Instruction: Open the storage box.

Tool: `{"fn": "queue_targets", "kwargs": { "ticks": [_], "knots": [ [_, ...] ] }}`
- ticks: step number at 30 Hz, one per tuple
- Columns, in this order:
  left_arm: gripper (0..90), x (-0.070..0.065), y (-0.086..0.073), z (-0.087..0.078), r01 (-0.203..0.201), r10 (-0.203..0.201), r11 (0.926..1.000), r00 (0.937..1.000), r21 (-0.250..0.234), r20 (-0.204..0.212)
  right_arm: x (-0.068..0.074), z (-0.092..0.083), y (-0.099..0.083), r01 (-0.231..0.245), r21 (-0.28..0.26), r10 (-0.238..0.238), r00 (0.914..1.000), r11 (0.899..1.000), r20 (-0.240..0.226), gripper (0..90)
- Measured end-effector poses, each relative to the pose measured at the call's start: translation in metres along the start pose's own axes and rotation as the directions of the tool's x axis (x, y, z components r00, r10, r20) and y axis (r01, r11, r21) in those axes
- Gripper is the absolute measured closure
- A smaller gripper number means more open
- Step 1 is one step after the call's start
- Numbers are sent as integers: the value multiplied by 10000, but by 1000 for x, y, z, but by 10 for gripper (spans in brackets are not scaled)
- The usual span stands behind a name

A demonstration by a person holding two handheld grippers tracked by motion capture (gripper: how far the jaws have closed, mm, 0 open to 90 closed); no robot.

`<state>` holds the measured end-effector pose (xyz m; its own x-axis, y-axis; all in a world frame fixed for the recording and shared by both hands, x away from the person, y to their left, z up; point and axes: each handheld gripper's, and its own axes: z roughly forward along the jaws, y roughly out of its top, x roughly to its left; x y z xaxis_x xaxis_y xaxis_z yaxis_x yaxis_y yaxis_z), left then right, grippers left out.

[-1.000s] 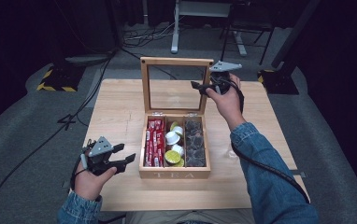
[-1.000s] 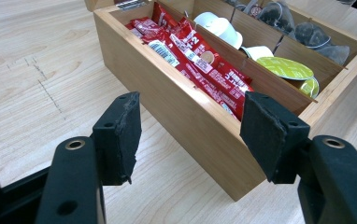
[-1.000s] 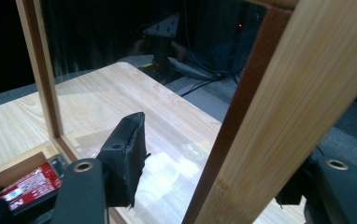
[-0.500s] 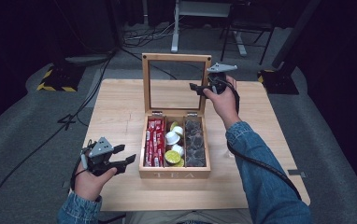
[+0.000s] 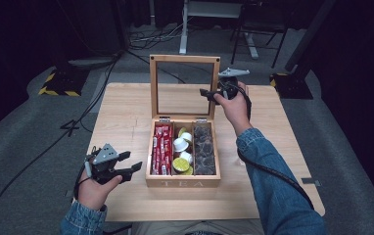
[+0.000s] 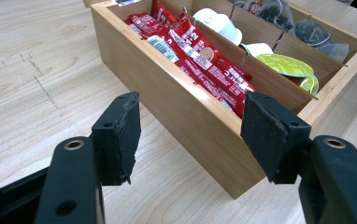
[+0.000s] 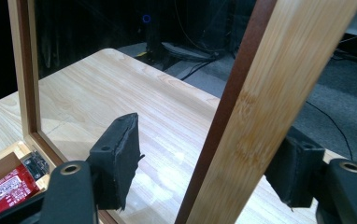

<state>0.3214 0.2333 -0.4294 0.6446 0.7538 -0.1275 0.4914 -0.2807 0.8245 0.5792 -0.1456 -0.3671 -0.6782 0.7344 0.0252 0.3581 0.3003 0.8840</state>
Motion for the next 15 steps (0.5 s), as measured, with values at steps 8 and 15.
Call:
{"fn": "queue_targets", "kwargs": {
  "ticks": [8, 15],
  "knots": [
    [373, 3, 0, 1, 63, -63, 10000, 10000, 22, 21, -4, -15, 3, -93, -217, 96, 9999, 9997, 139, 244],
    [364, 0, -1, -3, 42, -42, 10000, 10000, 75, 24, -4, -51, 11, 61, -644, -82, 9994, 9979, -326, 237]
  ]
}}
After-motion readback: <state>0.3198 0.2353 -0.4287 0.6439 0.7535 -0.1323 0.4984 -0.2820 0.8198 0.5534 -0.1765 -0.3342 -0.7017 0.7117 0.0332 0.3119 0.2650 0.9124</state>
